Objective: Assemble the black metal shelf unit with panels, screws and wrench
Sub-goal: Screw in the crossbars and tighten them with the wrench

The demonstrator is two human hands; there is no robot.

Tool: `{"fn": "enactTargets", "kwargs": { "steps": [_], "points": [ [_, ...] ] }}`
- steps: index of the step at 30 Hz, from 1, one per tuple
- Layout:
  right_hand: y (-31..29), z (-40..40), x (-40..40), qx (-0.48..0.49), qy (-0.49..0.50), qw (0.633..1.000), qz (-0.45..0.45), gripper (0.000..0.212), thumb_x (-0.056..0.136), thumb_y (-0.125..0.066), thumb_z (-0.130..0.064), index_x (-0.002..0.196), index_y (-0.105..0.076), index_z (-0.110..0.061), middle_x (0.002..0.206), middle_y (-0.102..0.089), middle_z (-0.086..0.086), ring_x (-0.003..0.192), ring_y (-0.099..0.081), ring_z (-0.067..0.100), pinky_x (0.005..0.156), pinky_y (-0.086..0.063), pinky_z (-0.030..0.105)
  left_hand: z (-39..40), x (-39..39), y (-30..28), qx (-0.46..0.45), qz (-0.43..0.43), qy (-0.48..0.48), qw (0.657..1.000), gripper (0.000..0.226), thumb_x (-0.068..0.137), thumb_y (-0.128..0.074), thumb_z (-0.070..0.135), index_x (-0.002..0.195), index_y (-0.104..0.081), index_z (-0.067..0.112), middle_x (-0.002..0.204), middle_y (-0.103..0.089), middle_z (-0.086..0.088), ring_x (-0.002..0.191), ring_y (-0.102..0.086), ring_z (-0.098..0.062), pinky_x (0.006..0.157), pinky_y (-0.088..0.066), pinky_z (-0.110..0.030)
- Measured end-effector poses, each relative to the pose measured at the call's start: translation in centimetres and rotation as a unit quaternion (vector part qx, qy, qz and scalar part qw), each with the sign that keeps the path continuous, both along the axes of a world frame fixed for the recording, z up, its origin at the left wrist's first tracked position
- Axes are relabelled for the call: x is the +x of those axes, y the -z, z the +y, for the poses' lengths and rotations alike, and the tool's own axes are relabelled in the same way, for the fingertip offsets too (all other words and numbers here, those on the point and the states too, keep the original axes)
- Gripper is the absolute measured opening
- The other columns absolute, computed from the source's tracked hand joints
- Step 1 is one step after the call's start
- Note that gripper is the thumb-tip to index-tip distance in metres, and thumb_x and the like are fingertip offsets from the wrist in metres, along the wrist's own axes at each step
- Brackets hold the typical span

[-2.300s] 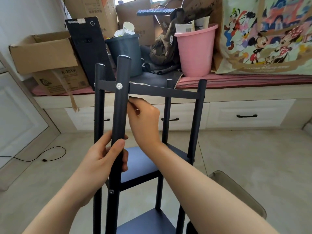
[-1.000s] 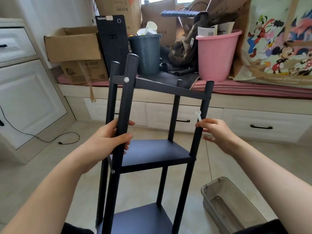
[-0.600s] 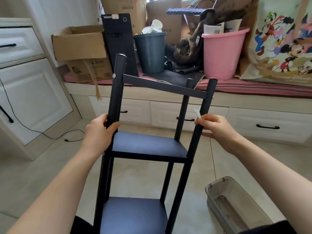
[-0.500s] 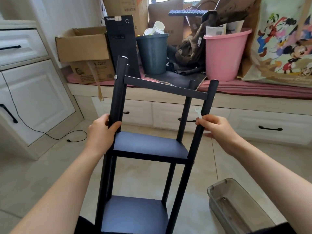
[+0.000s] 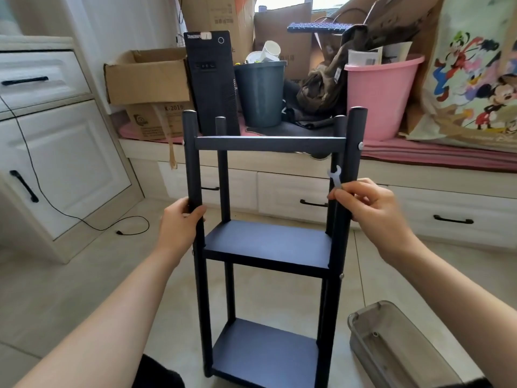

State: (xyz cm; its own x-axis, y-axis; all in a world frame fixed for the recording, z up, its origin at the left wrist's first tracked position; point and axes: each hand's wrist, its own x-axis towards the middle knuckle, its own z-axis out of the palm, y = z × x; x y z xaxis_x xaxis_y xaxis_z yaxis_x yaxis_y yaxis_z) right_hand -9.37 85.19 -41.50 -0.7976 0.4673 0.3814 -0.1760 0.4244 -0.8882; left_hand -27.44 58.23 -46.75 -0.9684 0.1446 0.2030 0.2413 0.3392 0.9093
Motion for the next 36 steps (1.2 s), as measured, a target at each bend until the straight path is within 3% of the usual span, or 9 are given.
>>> {"fn": "enactTargets", "kwargs": {
  "steps": [5,10,18,21,23,25,27,31,36],
  "points": [
    [-1.0,-1.8,1.3,0.022,0.005,1.000,0.015,0.011,0.089,-0.068,-0.012,0.085,-0.078,-0.016,0.098,-0.062,0.010,0.093,-0.060,0.023,0.084,-0.048,0.038,0.5,0.1,1.0,-0.028,0.009,0.004,1.000,0.007,0.100,-0.062,0.018,0.095,-0.067,0.015,0.084,-0.068,0.001,0.085,-0.066,-0.024,0.080,-0.054,-0.038],
    [-1.3,-2.2,2.0,0.022,0.008,1.000,0.019,0.013,0.087,-0.069,-0.008,0.081,-0.078,-0.016,0.092,-0.062,0.003,0.088,-0.061,0.016,0.079,-0.047,0.033,1.0,0.3,1.4,-0.023,0.008,0.001,1.000,0.006,0.099,-0.063,0.017,0.101,-0.069,0.018,0.087,-0.071,0.003,0.089,-0.069,-0.022,0.080,-0.055,-0.034],
    [-1.3,-3.0,2.2,0.082,0.000,0.996,0.042,0.011,0.087,-0.070,-0.006,0.085,-0.080,-0.011,0.090,-0.061,0.003,0.080,-0.060,0.015,0.068,-0.047,0.030,1.3,-0.1,1.5,0.011,-0.069,0.012,0.997,0.022,0.099,-0.064,0.015,0.089,-0.065,0.034,0.095,-0.071,0.002,0.098,-0.068,-0.024,0.096,-0.055,-0.050],
    [-1.4,-3.1,2.1,0.100,-0.008,0.994,0.049,0.009,0.085,-0.072,-0.007,0.086,-0.080,-0.012,0.087,-0.061,-0.001,0.076,-0.059,0.011,0.064,-0.044,0.021,1.6,-0.1,1.5,-0.035,-0.083,0.005,0.996,0.010,0.101,-0.059,0.019,0.108,-0.067,0.021,0.100,-0.069,0.002,0.101,-0.065,-0.026,0.095,-0.054,-0.047],
    [-1.5,-3.6,1.9,0.130,-0.013,0.990,0.050,0.008,0.085,-0.073,-0.009,0.087,-0.080,-0.013,0.088,-0.063,-0.004,0.077,-0.060,0.008,0.066,-0.043,0.017,2.1,0.1,1.0,-0.120,-0.083,-0.005,0.989,0.028,0.103,-0.056,0.022,0.128,-0.058,0.010,0.114,-0.062,-0.005,0.106,-0.059,-0.027,0.091,-0.050,-0.042],
    [-1.5,-4.3,1.6,0.147,-0.022,0.987,0.054,0.008,0.085,-0.073,-0.012,0.088,-0.080,-0.015,0.092,-0.066,-0.003,0.084,-0.063,0.009,0.068,-0.048,0.021,2.7,0.9,-0.2,-0.157,-0.040,-0.058,0.985,0.045,0.101,-0.057,0.016,0.142,-0.044,0.005,0.138,-0.049,-0.015,0.125,-0.049,-0.034,0.103,-0.045,-0.045],
    [-1.6,-5.2,1.2,0.146,-0.030,0.987,0.062,0.009,0.086,-0.072,-0.015,0.089,-0.080,-0.016,0.095,-0.068,-0.002,0.088,-0.065,0.012,0.073,-0.053,0.029,3.4,2.6,-1.8,-0.099,0.024,-0.093,0.991,0.058,0.097,-0.057,0.008,0.151,-0.037,0.005,0.151,-0.039,-0.015,0.140,-0.038,-0.032,0.116,-0.035,-0.045],
    [-2.0,-6.7,0.1,0.131,-0.055,0.988,0.065,0.010,0.087,-0.071,-0.016,0.092,-0.080,-0.015,0.097,-0.069,-0.002,0.092,-0.066,0.012,0.081,-0.055,0.036,4.8,7.3,-4.3,0.012,-0.058,0.063,0.996,0.039,0.093,-0.063,0.004,0.126,-0.059,0.024,0.133,-0.060,-0.001,0.116,-0.058,-0.016,0.105,-0.047,-0.038],
    [-2.3,-7.1,-1.0,0.100,-0.070,0.991,0.059,0.012,0.089,-0.069,-0.012,0.092,-0.080,-0.016,0.094,-0.071,-0.001,0.093,-0.068,0.016,0.084,-0.054,0.042,5.3,10.7,-4.7,0.012,-0.199,0.302,0.932,0.043,0.079,-0.068,0.011,0.118,-0.067,0.029,0.121,-0.071,0.013,0.117,-0.065,-0.008,0.106,-0.048,-0.036]
  ]
}}
